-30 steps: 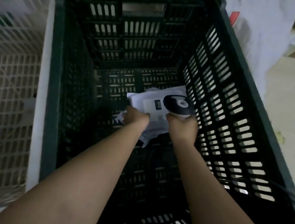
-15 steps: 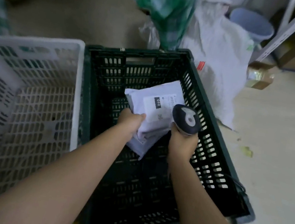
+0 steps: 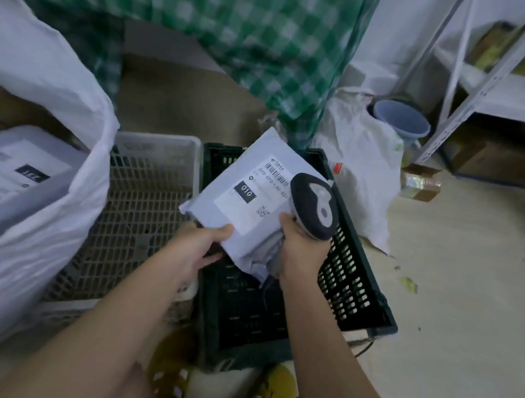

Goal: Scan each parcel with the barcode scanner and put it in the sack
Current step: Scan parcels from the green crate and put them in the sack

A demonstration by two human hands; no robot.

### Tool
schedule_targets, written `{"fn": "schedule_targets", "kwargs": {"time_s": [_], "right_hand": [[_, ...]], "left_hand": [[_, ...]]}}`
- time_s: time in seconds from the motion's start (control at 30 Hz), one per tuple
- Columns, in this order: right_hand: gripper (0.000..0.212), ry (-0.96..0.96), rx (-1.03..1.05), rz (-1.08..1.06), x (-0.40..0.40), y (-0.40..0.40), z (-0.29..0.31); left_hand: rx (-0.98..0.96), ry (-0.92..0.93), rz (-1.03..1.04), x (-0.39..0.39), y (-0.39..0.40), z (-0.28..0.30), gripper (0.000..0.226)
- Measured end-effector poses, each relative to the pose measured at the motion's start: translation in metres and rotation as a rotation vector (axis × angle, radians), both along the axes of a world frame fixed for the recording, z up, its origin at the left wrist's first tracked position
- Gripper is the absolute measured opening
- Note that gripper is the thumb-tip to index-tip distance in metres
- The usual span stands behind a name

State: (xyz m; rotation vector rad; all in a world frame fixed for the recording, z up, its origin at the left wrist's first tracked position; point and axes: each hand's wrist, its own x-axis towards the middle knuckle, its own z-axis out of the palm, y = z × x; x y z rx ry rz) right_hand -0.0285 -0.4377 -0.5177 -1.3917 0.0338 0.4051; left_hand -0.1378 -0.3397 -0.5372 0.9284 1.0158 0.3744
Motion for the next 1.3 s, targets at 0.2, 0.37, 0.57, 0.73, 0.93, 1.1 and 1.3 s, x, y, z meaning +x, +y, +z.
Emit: {"fn": "schedule_targets", "kwargs": {"time_s": [0.2, 0.37, 0.57, 0.73, 0.93, 1.1, 1.3], "right_hand": [[0.029, -0.107, -0.141, 0.22, 0.004, -0.017, 0.003], [0.023, -0.139, -0.258, 0.338, 0.01, -0.024, -0.003], [0.017, -0.158, -0.313, 0.298, 0.02, -0.022, -0.013], [0.01, -0.146, -0.31, 0.309, 0.021, -0.027, -0.005], [0.022, -0.129, -0.233, 0.48, 0.0, -0.034, -0.006], [0.02, -0.139, -0.26, 0.48, -0.009, -0.03, -0.001], [0.037, -0.174, -0.361, 0.492, -0.013, -0.024, 0.002]], "left_hand": [[0.396, 0.277, -0.087, -0.028, 0.017, 0.002, 0.101], [0.331, 0.199, -0.355, -0.022, 0.017, -0.002, 0.037], [0.336, 0.188, -0.367, -0.012, 0.019, -0.011, 0.033], [0.343, 0.165, -0.176, -0.003, 0.019, -0.018, 0.031], [0.272, 0.149, -0.06, -0.001, 0.019, -0.024, 0.029], [0.256, 0.149, -0.033, -0.001, 0.021, -0.029, 0.027], [0.256, 0.139, -0.007, -0.001, 0.022, -0.029, 0.023]]}}
